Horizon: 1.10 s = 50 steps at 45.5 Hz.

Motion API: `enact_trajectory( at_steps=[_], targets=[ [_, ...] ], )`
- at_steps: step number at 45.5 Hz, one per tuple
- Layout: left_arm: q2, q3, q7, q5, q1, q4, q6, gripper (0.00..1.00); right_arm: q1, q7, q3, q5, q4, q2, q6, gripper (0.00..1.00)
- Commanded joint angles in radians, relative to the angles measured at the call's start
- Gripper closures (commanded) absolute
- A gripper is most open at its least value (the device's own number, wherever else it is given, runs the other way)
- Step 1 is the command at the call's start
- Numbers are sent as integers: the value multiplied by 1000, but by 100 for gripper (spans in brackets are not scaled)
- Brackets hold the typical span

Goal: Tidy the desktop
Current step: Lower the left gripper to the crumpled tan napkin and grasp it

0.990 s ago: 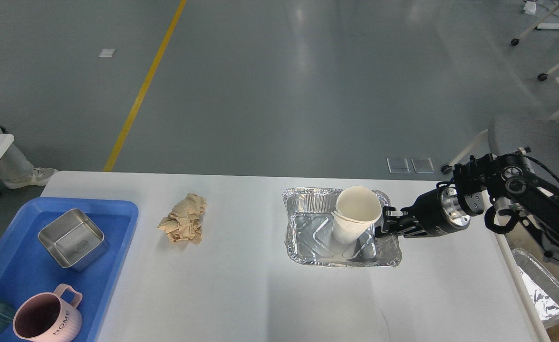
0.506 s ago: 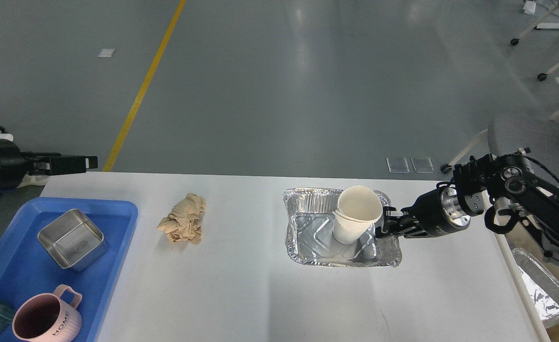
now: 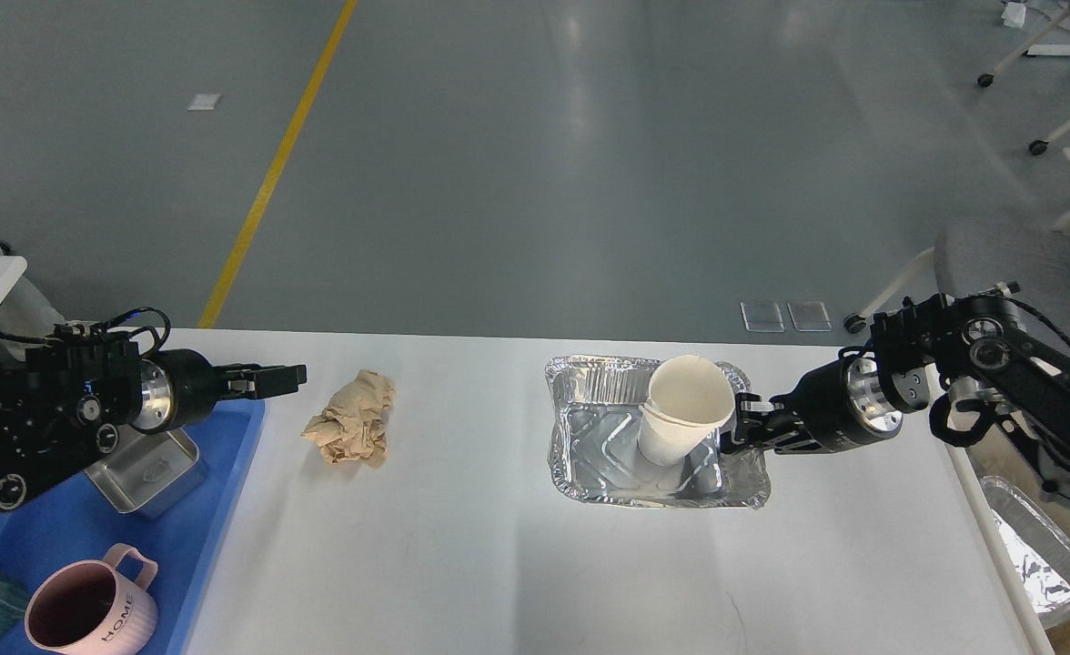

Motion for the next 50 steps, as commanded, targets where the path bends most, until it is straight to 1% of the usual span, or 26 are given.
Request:
enact_trajectory(
  at_steps=[1, 5, 10, 16, 20, 25, 29, 32, 37, 39, 41, 43, 45, 46, 48, 49, 50],
  targets=[
    [-108, 4, -1, 1, 28, 94, 18, 4, -1, -1, 2, 1, -5, 0, 0, 100],
    [-155, 3, -1, 1, 41, 146, 31, 4, -1, 1, 2, 1, -5, -1, 0, 100],
    [-219, 4, -9, -1, 56, 242, 77, 4, -3, 1, 8, 1, -5, -4, 0, 100],
    [-295, 4, -13, -1, 85, 367, 85, 4, -3, -1, 10, 1, -5, -8, 0, 100],
    [-322, 4, -13, -4, 96, 424, 97, 4, -3, -1, 10, 1, -5, -11, 0, 100],
    [-364, 7, -13, -8, 108, 462, 146, 5, -3, -1, 11, 3, -3, -12, 0, 100],
    [-397, 8, -13, -7, 130, 483, 231, 7, -3, -1, 11, 3, -2, -11, 0, 100],
    [-419, 8, -6, -8, 142, 485, 283, 9, -3, -1, 11, 4, 0, -12, 0, 100],
    [-440, 8, 0, -8, 147, 485, 306, 10, -3, -1, 16, 4, 0, -14, 0, 100],
    [-445, 8, 0, -8, 147, 485, 306, 12, -3, -1, 19, 4, 0, -14, 0, 100],
    [-448, 8, 0, -8, 147, 485, 306, 17, -3, -1, 20, 4, 0, -14, 0, 100],
    [-448, 10, -1, -5, 147, 485, 305, 28, -3, -1, 20, 4, 0, -14, 0, 100],
    [-448, 13, -3, -4, 148, 485, 294, 44, -3, -1, 20, 4, 0, -14, 0, 100],
    [-447, 20, -3, -5, 150, 484, 289, 54, -3, -1, 22, 4, 0, -12, 0, 100],
    [-442, 37, -12, -7, 150, 482, 274, 78, -3, -1, 20, 4, 0, -12, 0, 100],
    [-439, 46, -12, -7, 150, 482, 260, 84, -4, -1, 22, 4, 0, -12, 0, 100],
    [-439, 54, -13, -8, 148, 480, 245, 85, -3, -1, 22, 4, 0, -12, 0, 100]
  ],
)
